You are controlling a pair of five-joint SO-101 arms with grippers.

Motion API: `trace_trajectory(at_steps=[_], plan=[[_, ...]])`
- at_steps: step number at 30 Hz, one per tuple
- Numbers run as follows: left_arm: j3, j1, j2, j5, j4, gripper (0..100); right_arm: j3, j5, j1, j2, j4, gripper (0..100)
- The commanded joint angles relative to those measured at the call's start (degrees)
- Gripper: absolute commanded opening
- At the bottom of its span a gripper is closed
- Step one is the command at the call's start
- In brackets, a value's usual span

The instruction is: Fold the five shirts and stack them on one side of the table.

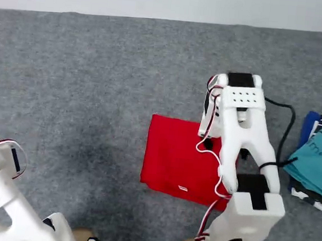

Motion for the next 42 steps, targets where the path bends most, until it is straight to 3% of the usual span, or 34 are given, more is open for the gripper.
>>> trace_trajectory(at_steps=[1, 10, 20, 23, 28, 32, 42], plan=[[-0.22, -0.18, -0.35, -0.35, 0.35, 1, 0.26, -0.88, 0.66, 2.15, -3.91, 52.1], [-0.22, -0.18, -0.44, -0.35, 0.35, 1, 0.18, -0.88, 0.40, 15.08, -10.42, 42.9], [3.91, -0.09, -0.62, -0.44, 0.00, 1, 0.09, 0.09, -0.13, 20.97, -11.38, 11.7], [3.74, 0.00, -0.70, -0.44, -0.35, 1, -0.09, 4.13, 0.48, 20.97, -11.30, 0.5], [3.91, 0.00, -0.70, -0.44, -1.58, 1, -4.40, 9.23, 3.30, 20.97, -6.73, 1.2], [3.82, 0.00, -0.70, -0.44, -1.58, 1, -12.84, 18.29, 6.46, 20.97, -4.62, 1.1], [3.91, 0.00, -0.70, -0.44, -1.58, 1, -39.65, 42.02, 3.74, 28.70, -13.76, 0.9]])
